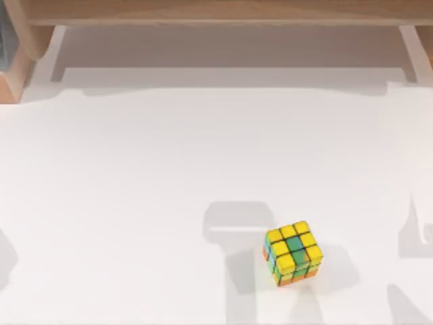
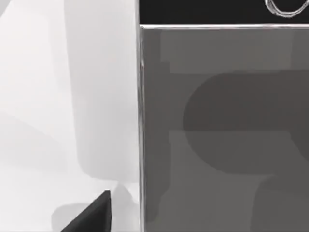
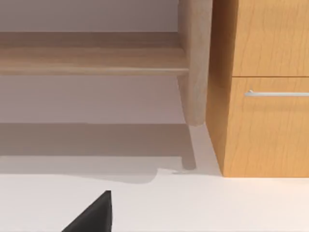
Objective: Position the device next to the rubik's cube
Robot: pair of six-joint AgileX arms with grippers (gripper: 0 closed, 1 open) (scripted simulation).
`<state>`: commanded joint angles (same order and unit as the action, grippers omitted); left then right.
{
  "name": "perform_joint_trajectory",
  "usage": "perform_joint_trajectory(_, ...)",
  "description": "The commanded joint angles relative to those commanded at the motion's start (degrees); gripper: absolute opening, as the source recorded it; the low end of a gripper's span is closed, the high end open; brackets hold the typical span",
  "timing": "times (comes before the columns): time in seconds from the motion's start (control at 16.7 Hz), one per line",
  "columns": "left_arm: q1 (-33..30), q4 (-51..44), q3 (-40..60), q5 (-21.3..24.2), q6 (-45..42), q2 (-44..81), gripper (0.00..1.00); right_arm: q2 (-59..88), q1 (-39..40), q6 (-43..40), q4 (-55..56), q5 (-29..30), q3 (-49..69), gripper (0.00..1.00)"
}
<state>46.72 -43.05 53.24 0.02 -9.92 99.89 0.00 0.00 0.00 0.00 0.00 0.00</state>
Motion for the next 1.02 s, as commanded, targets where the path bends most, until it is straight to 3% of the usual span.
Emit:
perform_joint_trajectory(0.36, 0.10, 3.51, -1.74, 0.01, -0.10, 2.06, 1.00, 0.00, 0.00, 0.00, 0.00, 0.00, 0.00, 1.00)
perform_joint_trajectory(1.02, 0.10, 3.51, -1.74, 0.01, -0.10, 2.06, 0.17, 0.00, 0.00, 0.00, 0.00, 0.00, 0.00, 1.00)
